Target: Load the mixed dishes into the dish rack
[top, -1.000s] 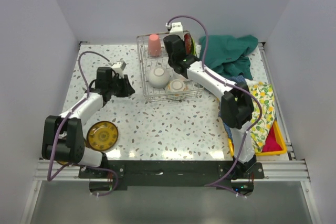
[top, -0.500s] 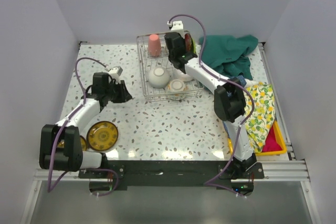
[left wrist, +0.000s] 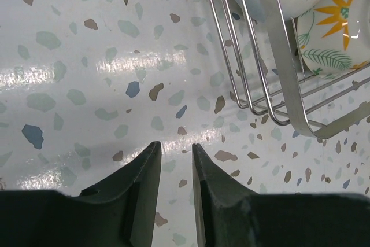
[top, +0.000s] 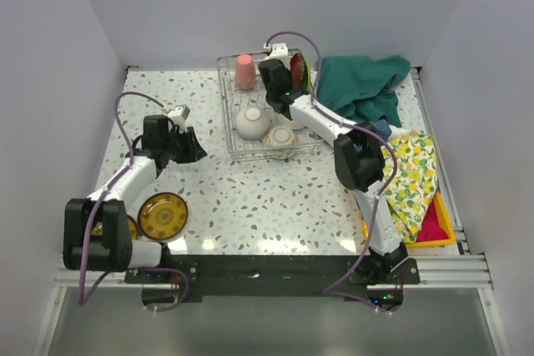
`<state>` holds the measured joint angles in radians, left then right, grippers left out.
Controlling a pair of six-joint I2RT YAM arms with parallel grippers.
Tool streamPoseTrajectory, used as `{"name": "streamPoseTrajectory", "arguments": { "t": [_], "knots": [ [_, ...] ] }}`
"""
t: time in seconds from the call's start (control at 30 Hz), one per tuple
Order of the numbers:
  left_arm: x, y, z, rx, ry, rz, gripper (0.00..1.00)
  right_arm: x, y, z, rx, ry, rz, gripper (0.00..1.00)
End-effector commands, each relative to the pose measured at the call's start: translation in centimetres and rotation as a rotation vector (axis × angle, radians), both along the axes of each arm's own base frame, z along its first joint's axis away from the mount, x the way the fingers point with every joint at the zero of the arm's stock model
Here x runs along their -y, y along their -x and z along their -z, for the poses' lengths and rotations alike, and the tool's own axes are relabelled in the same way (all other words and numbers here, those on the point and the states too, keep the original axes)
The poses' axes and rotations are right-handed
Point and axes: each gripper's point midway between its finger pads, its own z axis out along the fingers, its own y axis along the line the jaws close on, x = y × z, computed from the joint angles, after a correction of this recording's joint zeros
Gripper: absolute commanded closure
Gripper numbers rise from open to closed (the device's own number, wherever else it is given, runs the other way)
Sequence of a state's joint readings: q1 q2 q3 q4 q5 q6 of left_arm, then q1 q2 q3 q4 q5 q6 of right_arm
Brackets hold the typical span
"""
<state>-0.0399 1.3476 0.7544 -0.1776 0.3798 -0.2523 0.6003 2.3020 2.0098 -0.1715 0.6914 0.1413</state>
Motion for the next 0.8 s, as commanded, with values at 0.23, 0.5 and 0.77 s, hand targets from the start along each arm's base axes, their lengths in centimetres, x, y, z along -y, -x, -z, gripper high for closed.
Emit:
{"name": "streamPoseTrajectory", "arguments": {
  "t": [0.23,0.5,0.77],
  "knots": [
    [-1.5,-0.3,-1.6,0.047,-0.022,-0.02,0.59,0.3,1.6,-3.9,0.027,-0.061,0.009,0.6],
    [-6.1,-1.8,-4.2,0.124,-0.244,0.158,0.48,0.6,8.1,-10.8,0.008,-0.173,-0.073,0.46],
    [-9.3,3.5,-1.5,-0.131,-0.253,0.644,0.45,-3.3,20.2,-5.6,-0.332,-0.298,-0.661,0.31]
  ]
}}
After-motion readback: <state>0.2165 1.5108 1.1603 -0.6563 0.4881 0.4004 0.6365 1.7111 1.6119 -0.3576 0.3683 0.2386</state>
